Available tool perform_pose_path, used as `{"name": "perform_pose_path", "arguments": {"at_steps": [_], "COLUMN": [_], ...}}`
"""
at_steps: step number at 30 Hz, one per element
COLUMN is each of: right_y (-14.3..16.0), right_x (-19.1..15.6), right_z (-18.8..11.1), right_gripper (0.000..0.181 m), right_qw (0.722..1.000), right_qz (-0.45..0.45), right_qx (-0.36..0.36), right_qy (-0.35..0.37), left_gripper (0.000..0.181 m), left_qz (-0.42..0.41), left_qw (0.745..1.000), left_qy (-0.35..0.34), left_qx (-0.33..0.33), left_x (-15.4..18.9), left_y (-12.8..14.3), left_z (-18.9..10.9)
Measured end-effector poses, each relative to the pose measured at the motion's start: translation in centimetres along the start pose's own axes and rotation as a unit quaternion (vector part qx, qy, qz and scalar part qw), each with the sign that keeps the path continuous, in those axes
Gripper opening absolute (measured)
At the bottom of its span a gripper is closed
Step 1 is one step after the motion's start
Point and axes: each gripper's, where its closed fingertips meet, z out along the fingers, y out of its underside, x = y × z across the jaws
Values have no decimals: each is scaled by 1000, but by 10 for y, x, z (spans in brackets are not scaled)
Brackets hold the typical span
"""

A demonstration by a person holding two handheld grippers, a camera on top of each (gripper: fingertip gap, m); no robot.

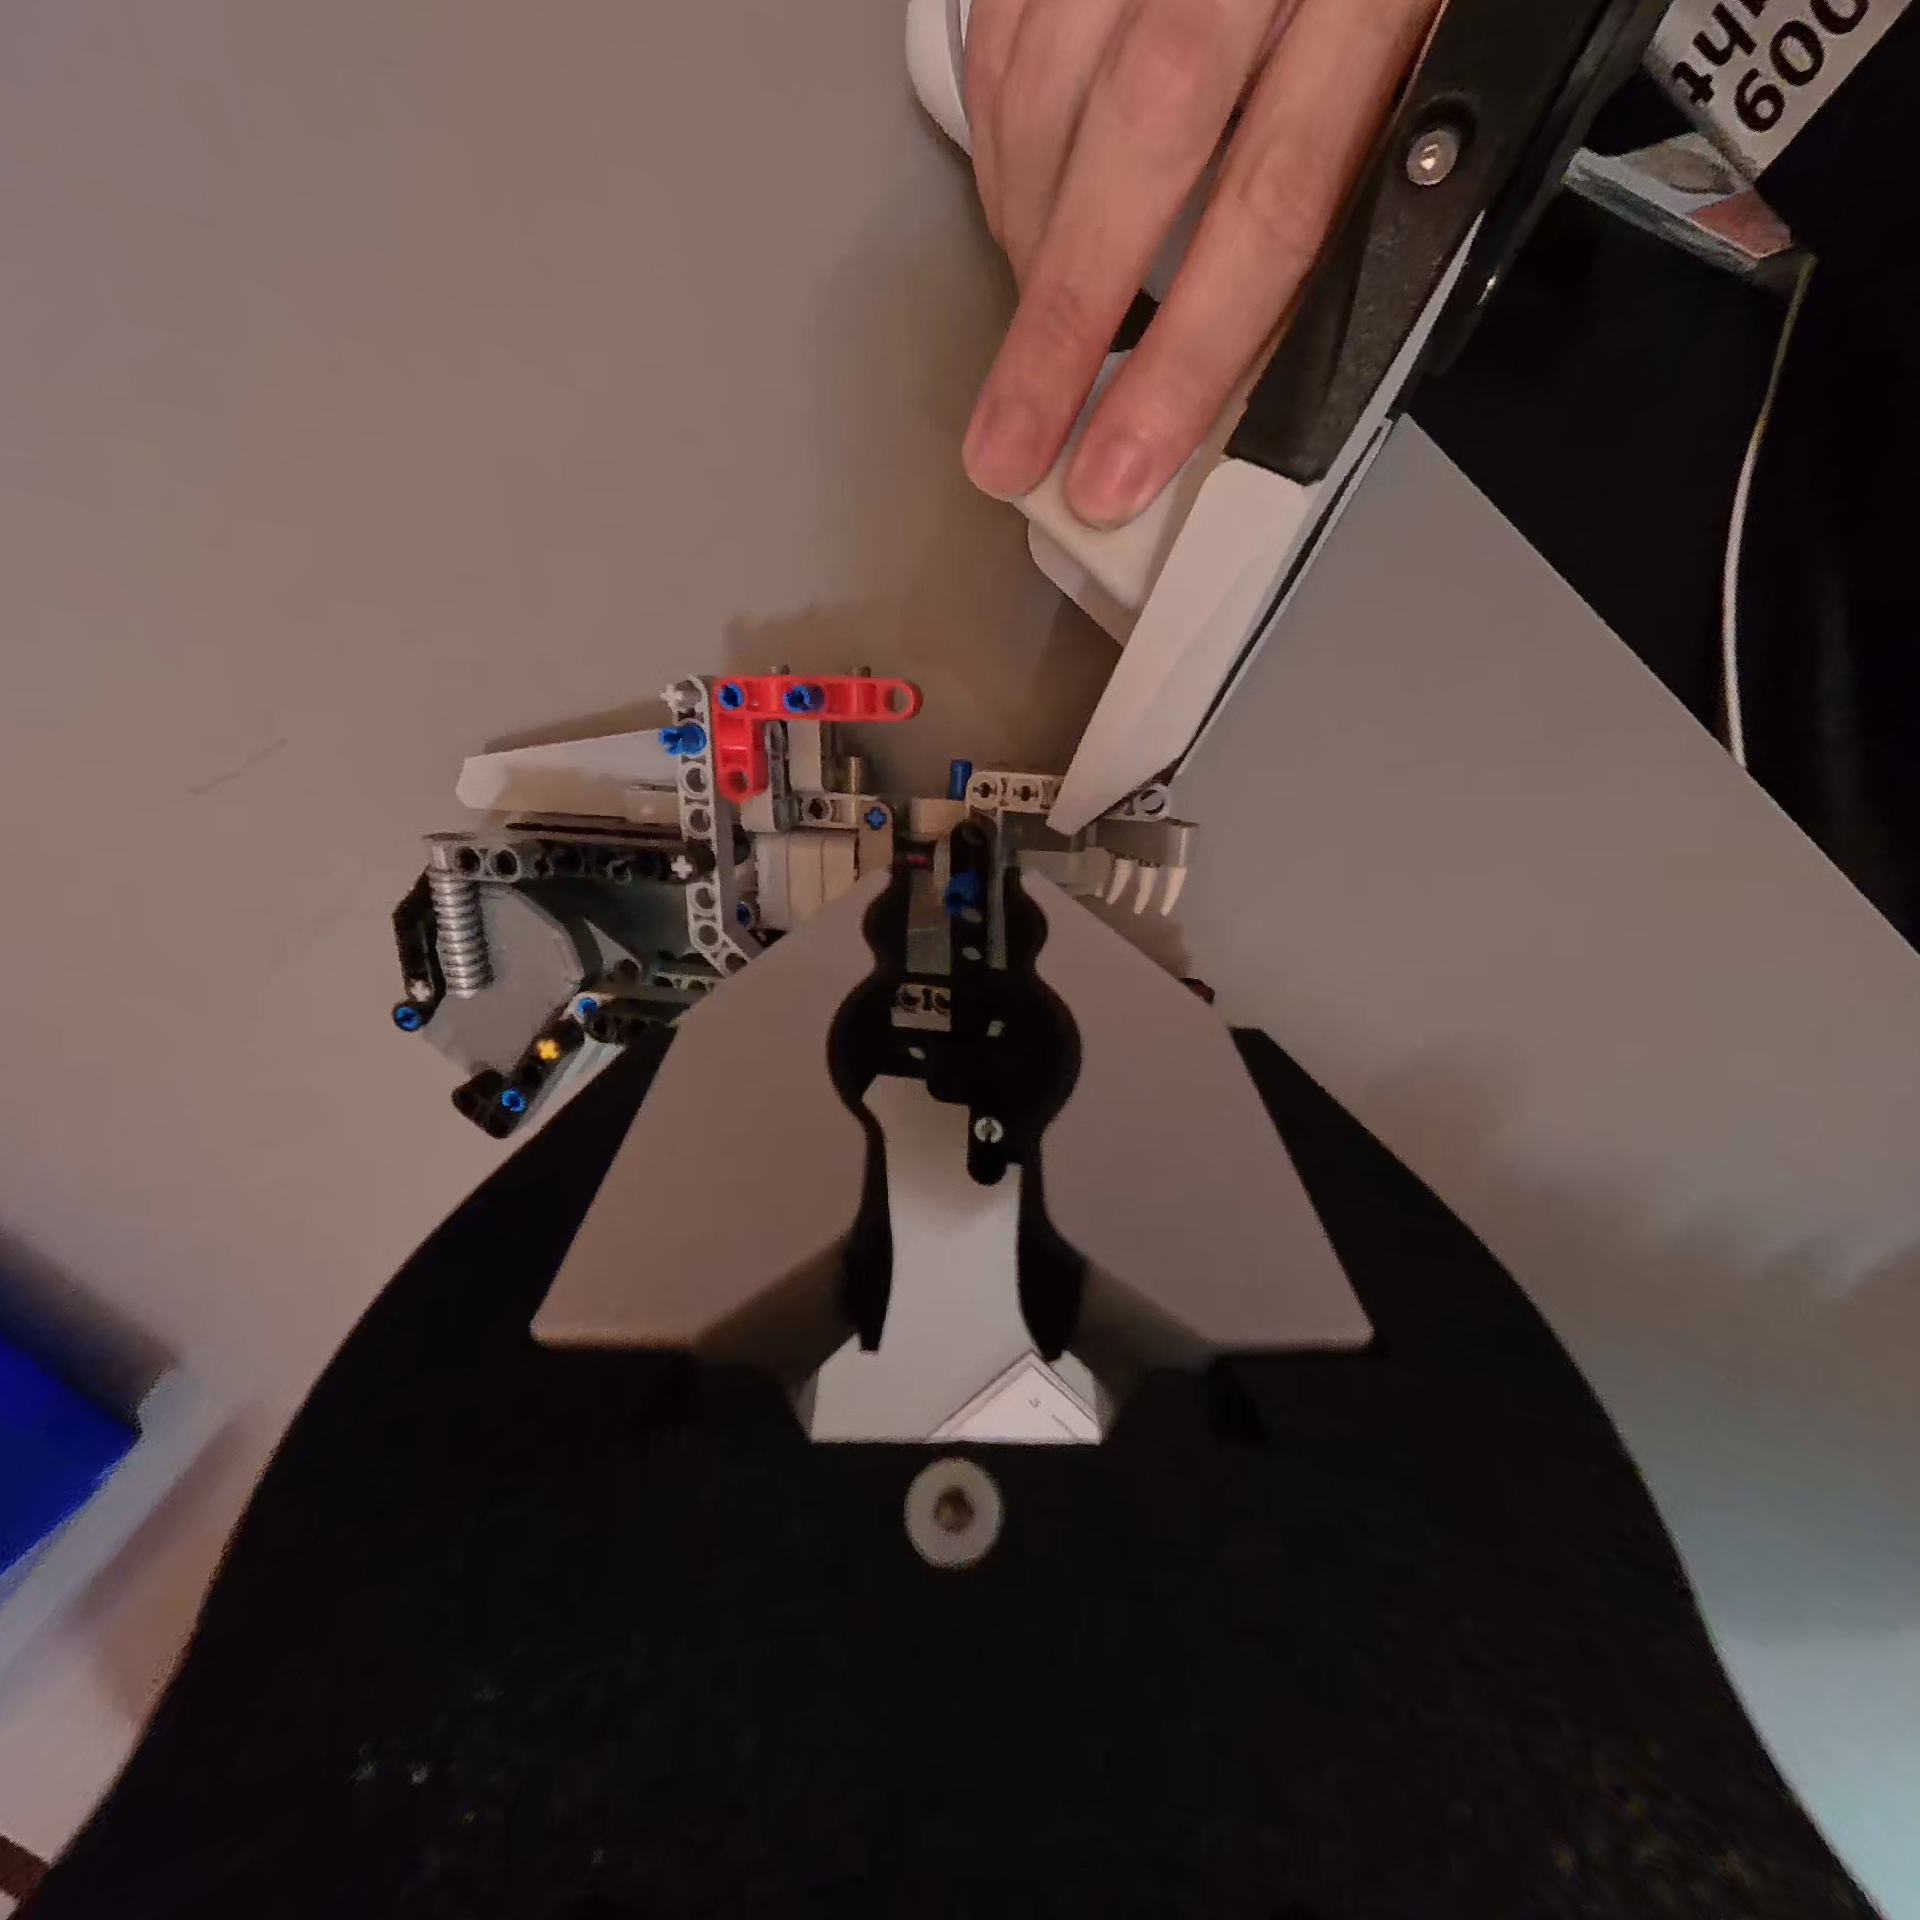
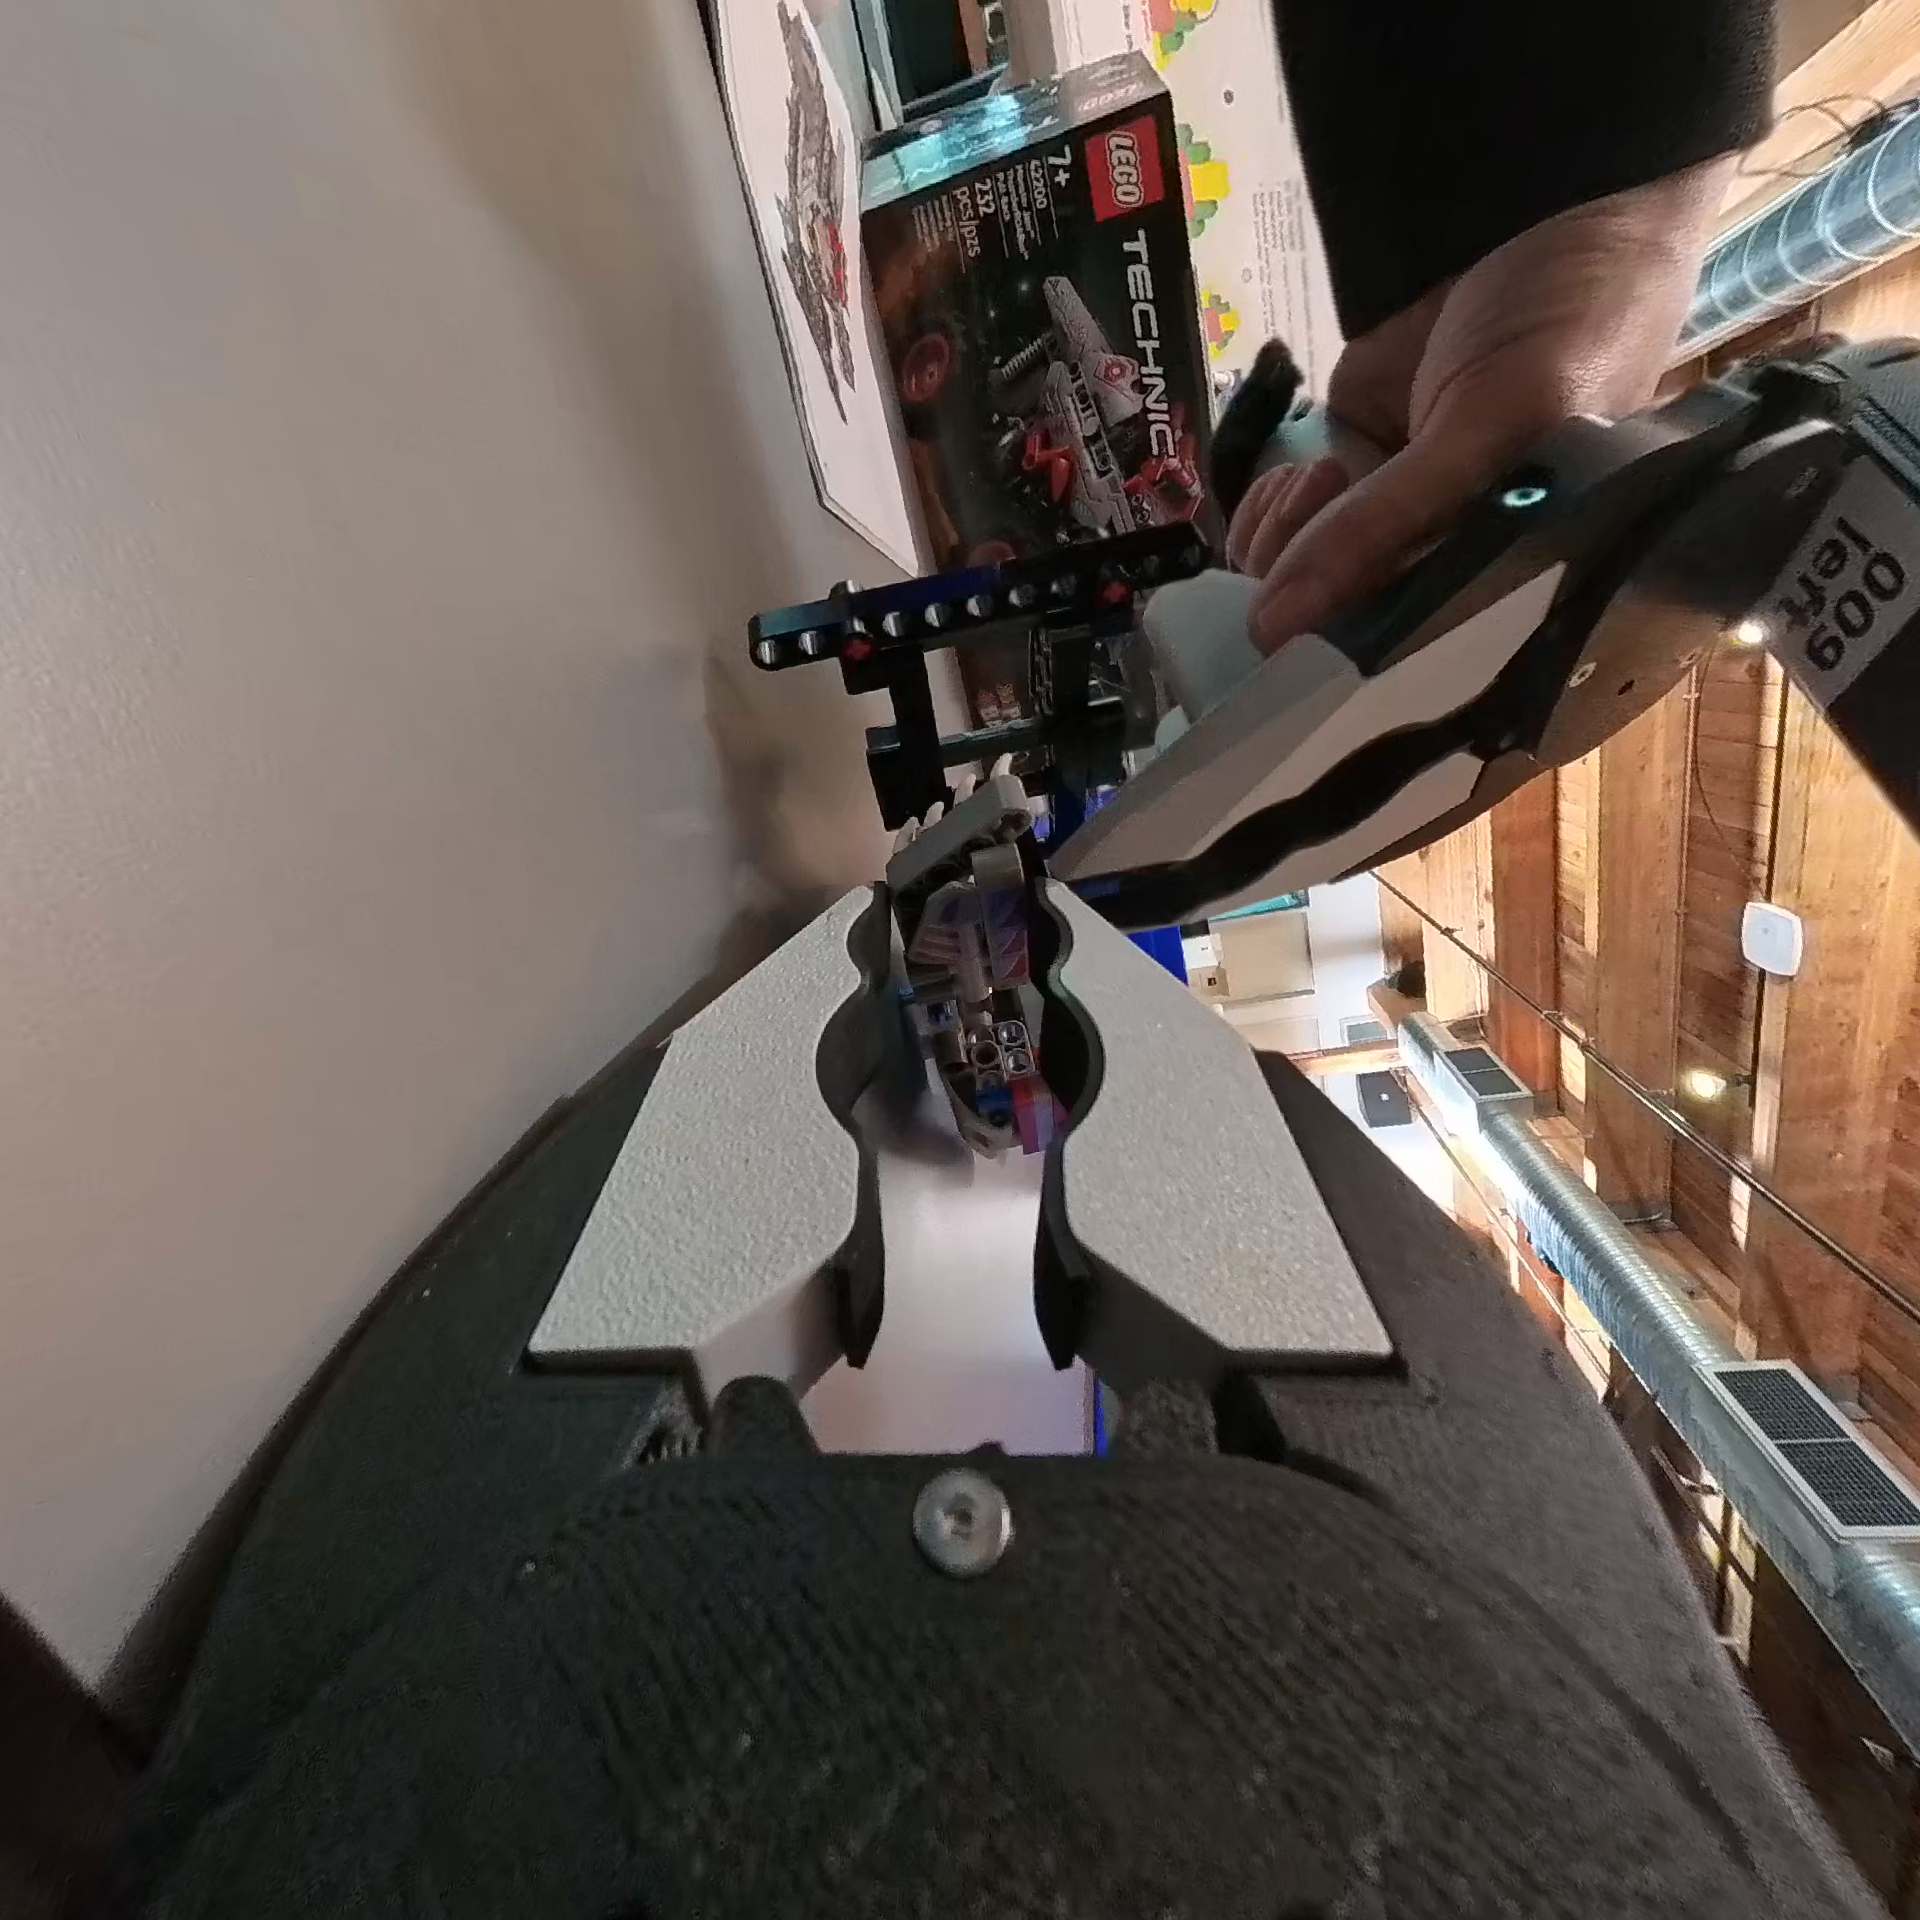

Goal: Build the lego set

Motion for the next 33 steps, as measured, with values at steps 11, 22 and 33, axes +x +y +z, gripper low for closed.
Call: {"name": "perform_pose_path", "arguments": {"at_steps": [11, 22, 33], "right_y": [-1, 0, 2], "right_x": [1, 2, 0], "right_z": [1, 2, 2], "right_gripper": [24, 24, 24], "right_qw": [1000, 1000, 1000], "right_qz": [8, 13, 13], "right_qx": [6, 7, -2], "right_qy": [3, 8, -3], "left_gripper": [3, 2, 2], "left_qz": [9, -41, 6], "left_qw": [1000, 997, 1000], "left_qy": [17, 46, 11], "left_qx": [-24, 36, -4], "left_x": [1, 0, -1], "left_y": [0, -1, 1], "left_z": [-4, -5, -1]}}
